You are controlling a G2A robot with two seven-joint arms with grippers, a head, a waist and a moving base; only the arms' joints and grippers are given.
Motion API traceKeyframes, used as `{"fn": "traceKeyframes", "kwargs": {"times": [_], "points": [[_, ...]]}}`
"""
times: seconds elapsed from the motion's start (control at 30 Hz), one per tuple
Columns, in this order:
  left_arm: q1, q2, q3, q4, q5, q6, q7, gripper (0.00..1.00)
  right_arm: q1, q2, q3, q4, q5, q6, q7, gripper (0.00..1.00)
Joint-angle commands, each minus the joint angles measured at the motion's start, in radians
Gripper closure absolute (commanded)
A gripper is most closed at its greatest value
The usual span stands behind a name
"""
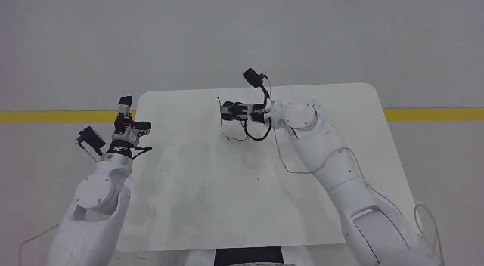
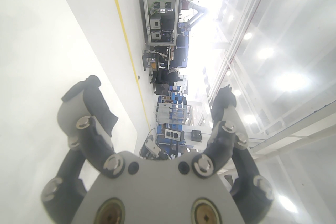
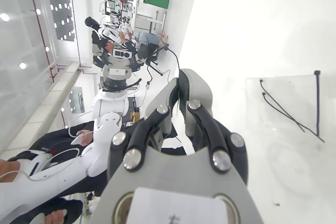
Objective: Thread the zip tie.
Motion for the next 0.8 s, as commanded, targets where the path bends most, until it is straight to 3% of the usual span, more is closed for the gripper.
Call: {"fn": "traceKeyframes", "kwargs": {"times": [0.0,0.03,0.13,0.2,0.27,0.4,0.77], "points": [[-0.008,0.002,0.005,0.007,0.08,-0.035,-0.016,0.0,0.008,0.0,-0.004,-0.004,-0.007,0.03,-0.014,1.0],[-0.009,0.004,0.007,0.012,0.137,-0.064,-0.032,0.0,0.016,0.001,-0.008,-0.004,-0.021,0.048,-0.018,1.0],[-0.015,0.014,0.004,0.047,0.368,-0.202,-0.063,0.0,0.043,-0.001,-0.017,0.0,-0.036,0.103,-0.034,1.0],[-0.021,0.016,0.003,0.075,0.459,-0.283,-0.064,0.0,0.064,-0.003,-0.025,0.008,-0.039,0.143,-0.039,1.0],[-0.032,0.022,-0.006,0.088,0.594,-0.336,-0.07,0.0,0.086,-0.005,-0.035,0.018,-0.049,0.18,-0.042,1.0],[-0.043,0.036,0.018,0.075,0.855,-0.336,-0.021,0.0,0.135,-0.018,-0.061,0.055,-0.027,0.244,-0.053,1.0],[-0.045,0.041,0.031,0.072,0.882,-0.336,0.0,0.0,0.142,-0.022,-0.065,0.064,-0.011,0.244,-0.059,1.0]]}}
